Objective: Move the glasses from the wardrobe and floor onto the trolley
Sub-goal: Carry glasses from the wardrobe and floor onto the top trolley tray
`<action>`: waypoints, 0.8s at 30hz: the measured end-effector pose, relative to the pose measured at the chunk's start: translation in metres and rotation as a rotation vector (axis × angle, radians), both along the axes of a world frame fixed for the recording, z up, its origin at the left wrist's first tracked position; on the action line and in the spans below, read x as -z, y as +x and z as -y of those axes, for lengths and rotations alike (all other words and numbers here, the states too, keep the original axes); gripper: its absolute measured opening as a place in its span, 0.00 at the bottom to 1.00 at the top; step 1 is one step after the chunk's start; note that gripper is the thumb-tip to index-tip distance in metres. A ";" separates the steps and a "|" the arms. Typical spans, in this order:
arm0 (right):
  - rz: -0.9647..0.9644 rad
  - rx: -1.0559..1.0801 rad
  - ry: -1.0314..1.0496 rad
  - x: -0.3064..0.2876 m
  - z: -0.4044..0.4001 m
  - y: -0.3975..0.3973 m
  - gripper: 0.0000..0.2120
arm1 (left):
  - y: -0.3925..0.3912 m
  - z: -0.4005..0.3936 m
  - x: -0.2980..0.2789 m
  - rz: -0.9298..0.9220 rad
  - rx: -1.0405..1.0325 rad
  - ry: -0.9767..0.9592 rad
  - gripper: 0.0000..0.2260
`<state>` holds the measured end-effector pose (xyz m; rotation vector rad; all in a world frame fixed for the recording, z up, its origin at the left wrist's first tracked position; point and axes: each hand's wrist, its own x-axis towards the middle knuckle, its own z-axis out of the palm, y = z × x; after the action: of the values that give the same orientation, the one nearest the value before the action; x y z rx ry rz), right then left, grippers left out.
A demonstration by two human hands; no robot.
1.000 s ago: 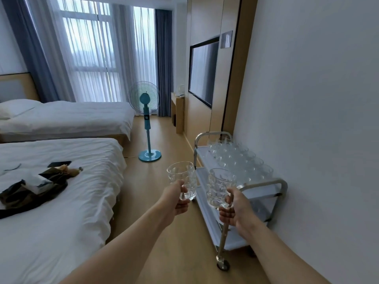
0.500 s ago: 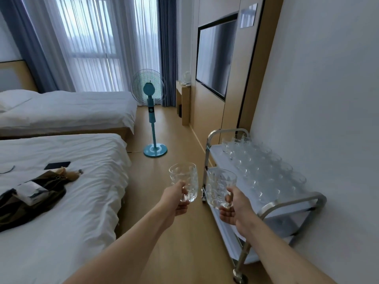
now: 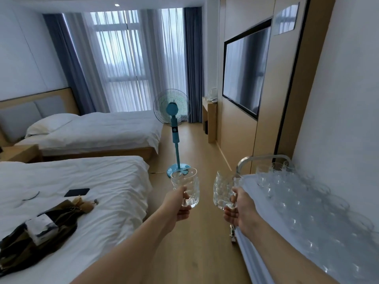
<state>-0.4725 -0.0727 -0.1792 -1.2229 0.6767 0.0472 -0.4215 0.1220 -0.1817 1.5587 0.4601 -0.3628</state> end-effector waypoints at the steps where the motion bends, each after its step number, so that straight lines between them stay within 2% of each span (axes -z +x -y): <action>1: 0.004 -0.004 0.005 0.000 0.004 0.016 0.16 | 0.014 0.003 0.000 0.003 -0.005 0.004 0.16; 12: -0.088 0.014 0.035 0.033 0.030 0.128 0.17 | 0.130 0.043 0.019 -0.032 0.079 0.037 0.15; 20: -0.165 0.205 0.002 0.072 0.058 0.196 0.16 | 0.242 0.090 0.058 -0.081 0.324 0.044 0.15; 24: -0.266 0.337 0.014 0.090 0.068 0.223 0.18 | 0.299 0.114 0.070 -0.142 0.472 0.041 0.15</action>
<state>-0.2492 -0.1403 -0.2693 -1.0846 1.1057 -0.0667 -0.1228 0.0076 -0.2517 1.6820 0.2035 -0.8345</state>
